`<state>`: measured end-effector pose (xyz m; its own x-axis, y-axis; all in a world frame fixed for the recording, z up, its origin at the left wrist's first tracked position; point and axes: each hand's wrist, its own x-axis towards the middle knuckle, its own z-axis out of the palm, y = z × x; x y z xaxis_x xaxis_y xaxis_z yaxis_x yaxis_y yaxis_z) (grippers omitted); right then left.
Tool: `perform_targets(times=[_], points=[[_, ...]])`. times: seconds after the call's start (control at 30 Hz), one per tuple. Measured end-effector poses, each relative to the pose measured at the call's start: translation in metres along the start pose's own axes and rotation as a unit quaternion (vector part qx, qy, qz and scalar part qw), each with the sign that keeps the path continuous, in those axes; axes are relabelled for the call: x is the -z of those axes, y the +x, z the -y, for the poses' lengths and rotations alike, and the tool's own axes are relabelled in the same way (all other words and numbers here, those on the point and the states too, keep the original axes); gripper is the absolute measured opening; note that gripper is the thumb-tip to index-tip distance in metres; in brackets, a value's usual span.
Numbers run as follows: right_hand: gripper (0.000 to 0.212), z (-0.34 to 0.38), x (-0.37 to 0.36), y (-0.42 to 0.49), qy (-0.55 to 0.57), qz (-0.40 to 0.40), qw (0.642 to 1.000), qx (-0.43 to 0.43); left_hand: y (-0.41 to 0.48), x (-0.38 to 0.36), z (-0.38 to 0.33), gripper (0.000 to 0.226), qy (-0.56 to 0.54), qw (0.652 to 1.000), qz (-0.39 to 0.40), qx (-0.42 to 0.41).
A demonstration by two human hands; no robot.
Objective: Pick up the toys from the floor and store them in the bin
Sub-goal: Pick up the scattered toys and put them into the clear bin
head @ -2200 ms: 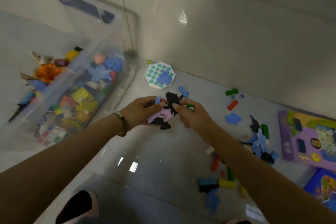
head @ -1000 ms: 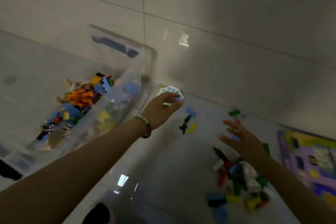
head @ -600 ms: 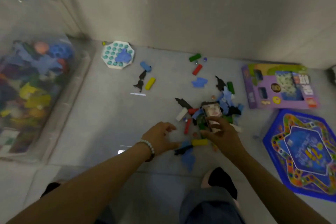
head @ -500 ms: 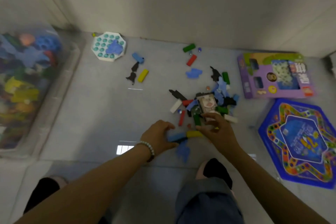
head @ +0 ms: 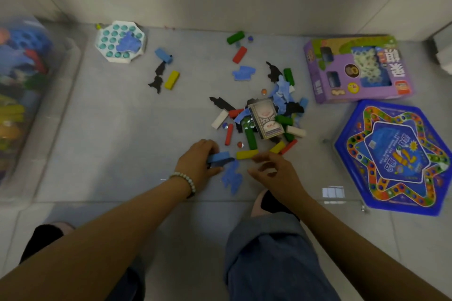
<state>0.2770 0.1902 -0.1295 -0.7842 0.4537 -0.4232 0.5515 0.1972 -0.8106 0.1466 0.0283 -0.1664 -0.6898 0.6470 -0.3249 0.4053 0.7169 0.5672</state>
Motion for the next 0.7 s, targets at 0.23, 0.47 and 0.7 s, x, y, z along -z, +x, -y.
perform_targets(times=[0.23, 0.47, 0.7], points=[[0.042, -0.007, -0.028, -0.006, -0.070, 0.004, 0.997, -0.019, 0.002, 0.012, 0.001, 0.046, 0.038, 0.999, 0.031, 0.012], [0.036, -0.012, -0.045, -0.006, -0.144, -0.018, 0.988, 0.058, 0.001, 0.037, -0.005, 0.035, -0.391, 0.893, 0.054, 0.216], [0.017, -0.006, -0.040, -0.001, -0.004, -0.010, 1.000, 0.009, 0.003, 0.047, -0.005, 0.024, -0.587, 0.759, 0.129, 0.250]])
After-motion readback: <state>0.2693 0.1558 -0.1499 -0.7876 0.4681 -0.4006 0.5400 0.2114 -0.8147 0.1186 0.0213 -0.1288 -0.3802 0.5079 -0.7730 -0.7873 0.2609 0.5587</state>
